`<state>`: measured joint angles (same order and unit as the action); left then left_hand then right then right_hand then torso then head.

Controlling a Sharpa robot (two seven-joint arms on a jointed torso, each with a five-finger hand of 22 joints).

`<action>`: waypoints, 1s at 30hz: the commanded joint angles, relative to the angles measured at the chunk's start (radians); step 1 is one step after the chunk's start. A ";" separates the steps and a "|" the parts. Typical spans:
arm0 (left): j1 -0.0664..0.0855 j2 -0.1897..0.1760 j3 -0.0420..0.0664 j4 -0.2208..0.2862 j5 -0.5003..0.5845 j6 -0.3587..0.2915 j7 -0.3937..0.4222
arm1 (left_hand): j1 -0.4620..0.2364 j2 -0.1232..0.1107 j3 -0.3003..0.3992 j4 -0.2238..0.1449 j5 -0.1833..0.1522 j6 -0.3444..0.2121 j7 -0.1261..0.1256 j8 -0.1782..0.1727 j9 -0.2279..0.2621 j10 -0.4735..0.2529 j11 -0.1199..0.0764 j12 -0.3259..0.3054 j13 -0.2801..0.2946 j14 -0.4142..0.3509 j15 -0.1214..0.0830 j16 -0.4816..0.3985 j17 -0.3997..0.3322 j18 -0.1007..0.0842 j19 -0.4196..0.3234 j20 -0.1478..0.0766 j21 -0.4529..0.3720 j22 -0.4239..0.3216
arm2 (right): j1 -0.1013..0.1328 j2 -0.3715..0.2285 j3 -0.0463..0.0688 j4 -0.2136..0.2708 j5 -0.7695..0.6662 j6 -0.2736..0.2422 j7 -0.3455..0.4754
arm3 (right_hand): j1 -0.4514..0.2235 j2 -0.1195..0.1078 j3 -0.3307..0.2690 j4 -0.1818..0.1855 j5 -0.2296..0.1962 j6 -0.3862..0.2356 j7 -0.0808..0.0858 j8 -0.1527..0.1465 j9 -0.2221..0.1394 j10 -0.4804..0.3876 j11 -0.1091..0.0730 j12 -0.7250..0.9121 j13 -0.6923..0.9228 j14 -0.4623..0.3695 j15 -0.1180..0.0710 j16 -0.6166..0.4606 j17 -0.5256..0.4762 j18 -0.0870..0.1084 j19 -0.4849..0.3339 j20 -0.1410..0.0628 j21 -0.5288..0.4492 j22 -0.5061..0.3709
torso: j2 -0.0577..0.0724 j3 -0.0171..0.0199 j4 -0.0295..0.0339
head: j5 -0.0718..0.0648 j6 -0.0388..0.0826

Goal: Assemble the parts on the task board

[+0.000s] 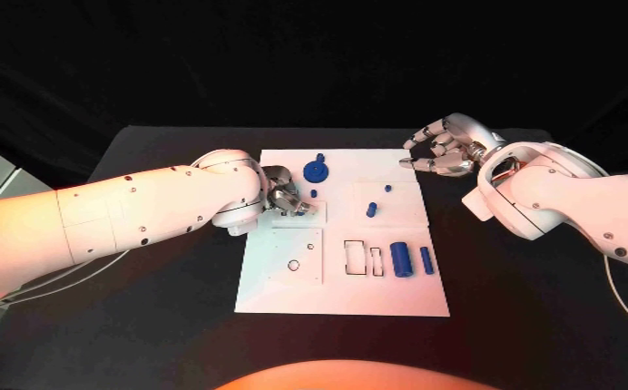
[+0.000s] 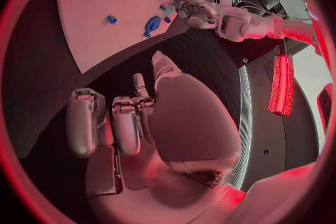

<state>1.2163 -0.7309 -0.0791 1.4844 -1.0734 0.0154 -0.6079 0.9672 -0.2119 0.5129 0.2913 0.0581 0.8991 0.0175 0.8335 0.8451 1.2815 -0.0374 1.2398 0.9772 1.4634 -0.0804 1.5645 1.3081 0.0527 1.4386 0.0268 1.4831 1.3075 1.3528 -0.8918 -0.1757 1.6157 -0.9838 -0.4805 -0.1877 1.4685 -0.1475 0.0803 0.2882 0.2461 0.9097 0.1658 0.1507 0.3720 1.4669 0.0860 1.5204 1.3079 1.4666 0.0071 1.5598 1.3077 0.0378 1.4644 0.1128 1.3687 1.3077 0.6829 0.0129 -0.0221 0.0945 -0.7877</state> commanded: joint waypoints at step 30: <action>0.136 -0.039 0.074 -0.037 0.085 0.142 0.004 | 0.093 0.058 -0.093 -0.001 -0.002 -0.097 0.071 -0.134 -0.093 -0.119 0.056 -0.068 -0.128 0.095 0.041 -0.009 0.235 0.014 -0.063 0.038 -0.047 -0.032 | -0.005 0.000 0.000 -0.011 -0.010 0.009 0.007 | -0.012 -0.001 0.005 0.002 0.004 -0.005 -0.005 0.005 -0.002 0.059 -0.009 -0.004 0.220 0.092 -0.004 -0.007 0.216 0.011 0.013 -0.007 -0.007 0.122 | 0.000 0.0002 0.0025 | 0.006 0.027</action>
<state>1.3505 -0.7754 -0.0051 1.4529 -0.9940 0.1232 -0.6121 1.0526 -0.1516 0.4166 0.2938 0.0581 0.8044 0.0874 0.7041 0.7527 1.1685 0.0180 1.1764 0.8496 1.4668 -0.0478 1.5586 1.3078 0.0528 1.3755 0.0572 1.4413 1.2750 1.3483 -0.8922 -0.1759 1.6046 -0.9840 -0.4806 -0.1873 1.4685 -0.1475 0.0803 0.2882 0.2461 0.9097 0.1657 0.1507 0.3712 1.4669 0.0860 1.5204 1.3078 1.4666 0.0071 1.5598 1.3074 0.0378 1.4644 0.1128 1.3646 1.3073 0.6821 0.0133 -0.0199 0.0984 -0.7633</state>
